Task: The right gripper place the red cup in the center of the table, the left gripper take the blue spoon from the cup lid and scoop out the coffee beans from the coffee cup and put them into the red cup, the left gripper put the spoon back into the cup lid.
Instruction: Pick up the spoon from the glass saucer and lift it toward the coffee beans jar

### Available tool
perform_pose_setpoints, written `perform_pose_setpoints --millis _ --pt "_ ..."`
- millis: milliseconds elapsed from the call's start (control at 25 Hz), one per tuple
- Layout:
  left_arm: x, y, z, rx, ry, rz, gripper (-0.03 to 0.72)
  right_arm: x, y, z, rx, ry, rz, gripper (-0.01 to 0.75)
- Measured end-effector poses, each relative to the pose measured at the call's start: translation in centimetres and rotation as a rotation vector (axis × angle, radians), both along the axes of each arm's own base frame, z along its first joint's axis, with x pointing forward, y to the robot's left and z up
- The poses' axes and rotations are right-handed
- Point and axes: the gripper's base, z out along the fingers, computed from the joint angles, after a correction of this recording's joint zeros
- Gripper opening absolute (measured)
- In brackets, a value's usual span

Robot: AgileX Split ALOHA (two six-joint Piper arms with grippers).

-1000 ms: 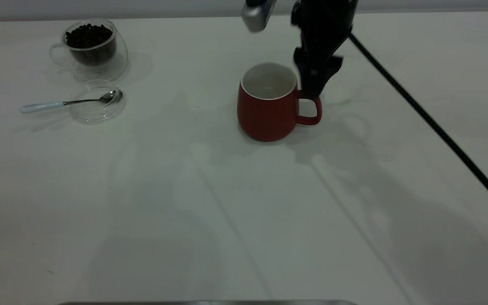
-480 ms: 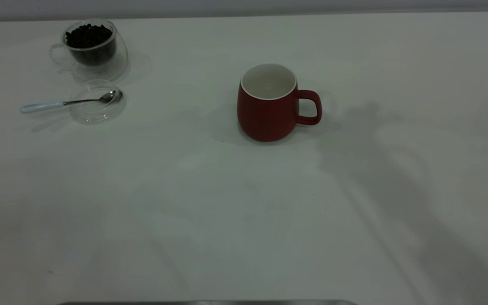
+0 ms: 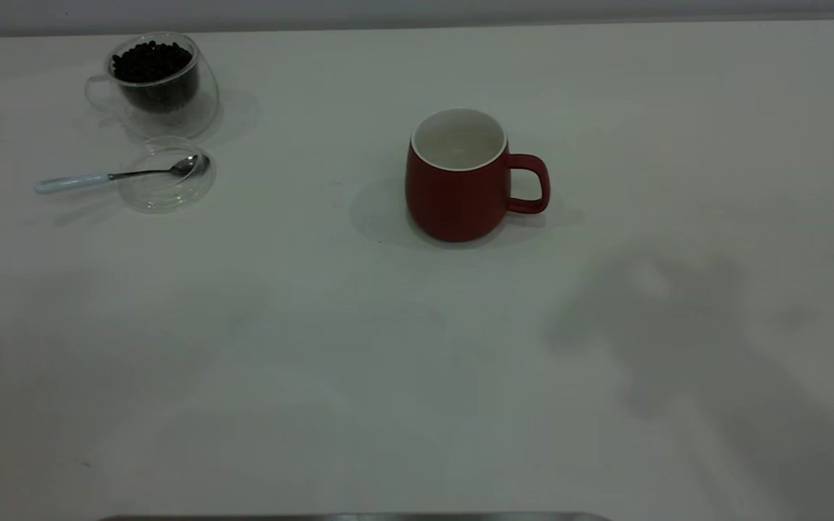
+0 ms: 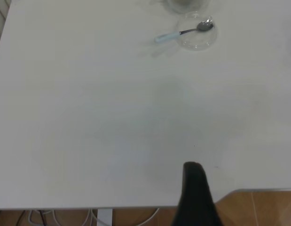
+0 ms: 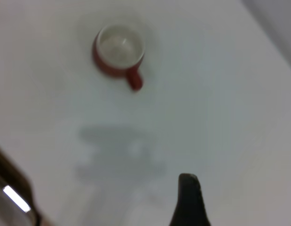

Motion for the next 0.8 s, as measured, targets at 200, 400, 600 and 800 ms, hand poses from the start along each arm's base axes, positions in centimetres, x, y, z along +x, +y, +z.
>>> perform_pose_setpoints --millis 200,400,600,800 --pt "0.0 0.0 0.0 -0.001 0.0 0.001 0.595 -6.2 -3.5 -2.4 0.048 0.058 -0.103 0.596" --pt "0.0 0.0 0.0 -0.002 0.0 0.001 0.595 -12.2 -7.3 -4.9 0.097 0.012 -0.162 0.596" --pt "0.0 0.0 0.0 -0.002 0.0 0.001 0.595 -17.6 -10.8 -8.0 0.255 -0.121 -0.314 0.595" --pt "0.0 0.0 0.0 -0.002 0.0 0.001 0.595 -21.1 -12.2 -11.1 0.352 -0.203 -0.488 0.595"
